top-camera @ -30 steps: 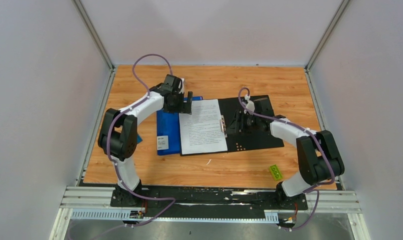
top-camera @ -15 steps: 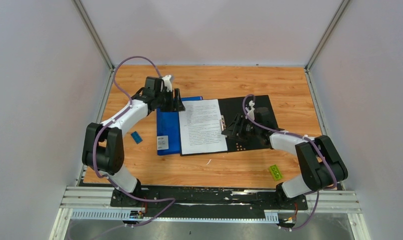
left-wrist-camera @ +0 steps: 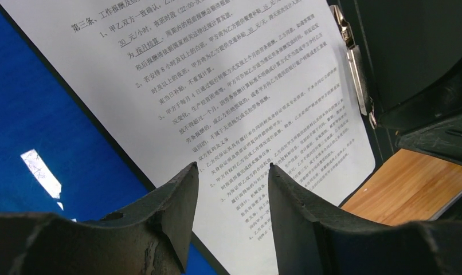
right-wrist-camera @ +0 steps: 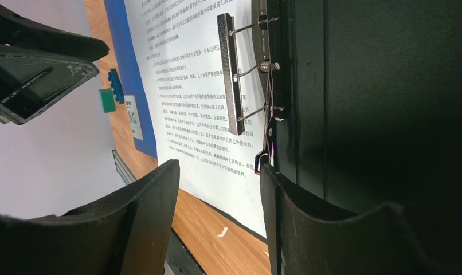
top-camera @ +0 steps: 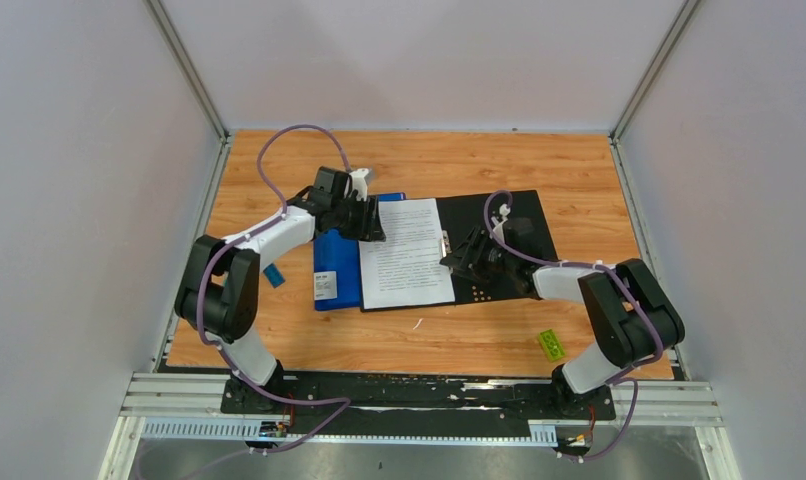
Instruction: Put the files into the folder
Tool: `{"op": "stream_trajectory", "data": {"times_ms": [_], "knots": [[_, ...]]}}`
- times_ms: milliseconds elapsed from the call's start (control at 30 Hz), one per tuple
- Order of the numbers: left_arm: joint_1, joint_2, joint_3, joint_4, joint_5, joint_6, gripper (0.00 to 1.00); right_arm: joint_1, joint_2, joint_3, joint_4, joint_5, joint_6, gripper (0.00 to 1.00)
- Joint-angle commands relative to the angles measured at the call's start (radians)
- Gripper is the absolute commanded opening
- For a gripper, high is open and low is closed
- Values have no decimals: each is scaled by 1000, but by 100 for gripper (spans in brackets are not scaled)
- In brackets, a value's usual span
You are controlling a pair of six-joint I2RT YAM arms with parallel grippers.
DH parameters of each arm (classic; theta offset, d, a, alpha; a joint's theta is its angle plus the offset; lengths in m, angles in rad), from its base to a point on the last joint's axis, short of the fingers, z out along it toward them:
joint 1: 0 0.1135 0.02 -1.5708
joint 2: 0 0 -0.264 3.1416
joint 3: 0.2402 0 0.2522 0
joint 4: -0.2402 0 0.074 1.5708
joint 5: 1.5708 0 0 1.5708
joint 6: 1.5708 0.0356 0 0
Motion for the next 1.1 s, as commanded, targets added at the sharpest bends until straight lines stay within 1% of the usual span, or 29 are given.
{"op": "stream_trajectory", "data": {"times_ms": [0,267,733,867,1067], "knots": [[3,26,-14,62,6,7,55,20,16,-6,73,48,38,55],[-3,74,-21,59,-21,7,55,23,15,-23,83,87,58,55],[-3,97,-6,16,-67,31,55,20,-70,-1,-8,127,1,55],[-3,99,-1,9,-75,33,55,20,-53,-2,-6,126,2,55],[-3,106,15,-31,-107,45,54,22,7,-19,54,96,27,55]]}}
